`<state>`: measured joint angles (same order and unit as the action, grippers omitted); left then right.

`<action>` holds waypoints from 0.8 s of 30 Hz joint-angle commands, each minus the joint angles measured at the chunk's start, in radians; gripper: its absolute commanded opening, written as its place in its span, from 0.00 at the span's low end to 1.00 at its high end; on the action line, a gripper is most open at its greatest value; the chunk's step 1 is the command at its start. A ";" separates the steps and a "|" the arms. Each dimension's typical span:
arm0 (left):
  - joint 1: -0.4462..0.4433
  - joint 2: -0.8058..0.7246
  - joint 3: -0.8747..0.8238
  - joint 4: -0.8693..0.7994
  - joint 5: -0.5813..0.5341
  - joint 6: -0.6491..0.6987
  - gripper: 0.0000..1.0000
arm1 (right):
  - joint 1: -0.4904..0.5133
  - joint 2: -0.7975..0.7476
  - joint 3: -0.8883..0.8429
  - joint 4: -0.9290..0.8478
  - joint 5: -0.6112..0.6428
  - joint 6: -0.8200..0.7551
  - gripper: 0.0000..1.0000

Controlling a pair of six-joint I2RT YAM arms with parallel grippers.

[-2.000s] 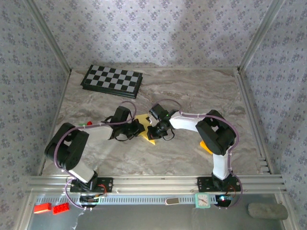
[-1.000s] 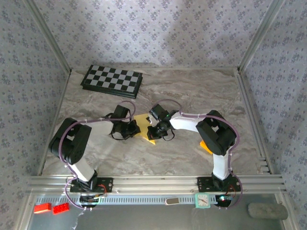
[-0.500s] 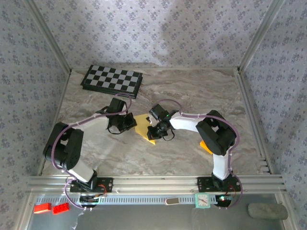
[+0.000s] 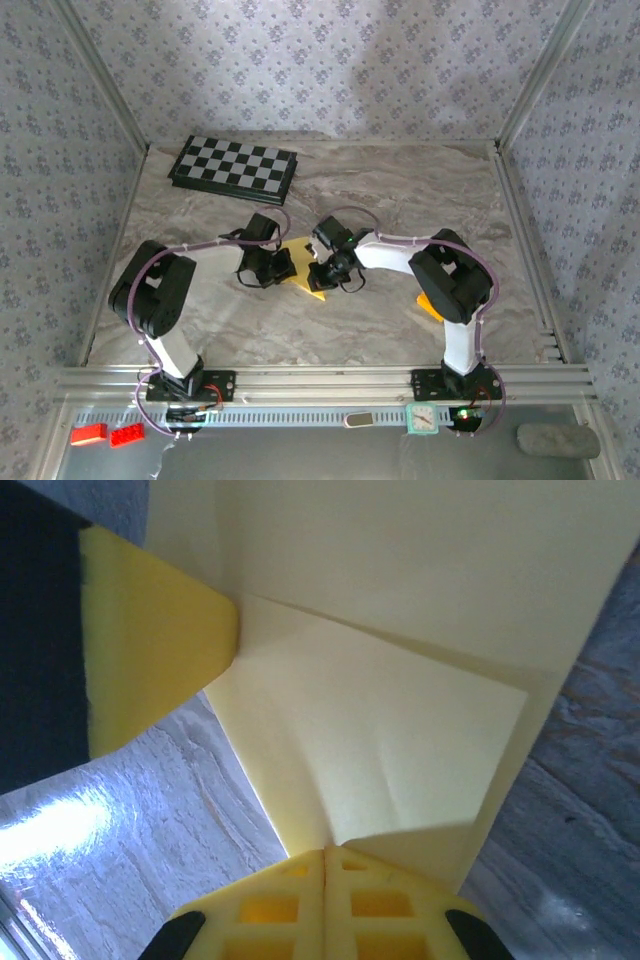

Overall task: Fold a paper plane with a square sheet of paper (pick it up from the middle)
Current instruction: Third fold the triangle at the center of the table.

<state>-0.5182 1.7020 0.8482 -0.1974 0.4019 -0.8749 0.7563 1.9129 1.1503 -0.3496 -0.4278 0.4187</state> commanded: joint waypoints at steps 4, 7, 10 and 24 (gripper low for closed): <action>-0.006 0.023 -0.023 -0.058 -0.079 -0.016 0.00 | -0.004 -0.026 0.074 -0.064 -0.011 0.020 0.04; -0.006 0.035 -0.017 -0.076 -0.089 -0.016 0.00 | 0.008 0.001 0.096 -0.058 -0.006 0.036 0.03; -0.006 0.044 -0.011 -0.090 -0.094 -0.020 0.00 | 0.013 0.029 0.109 -0.045 -0.009 0.051 0.01; -0.006 0.081 -0.015 -0.132 -0.111 -0.059 0.00 | 0.017 0.077 0.087 -0.042 -0.041 0.043 0.00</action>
<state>-0.5201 1.7153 0.8627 -0.2184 0.3920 -0.9123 0.7704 1.9789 1.2549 -0.3698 -0.4507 0.4603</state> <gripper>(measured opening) 0.048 0.056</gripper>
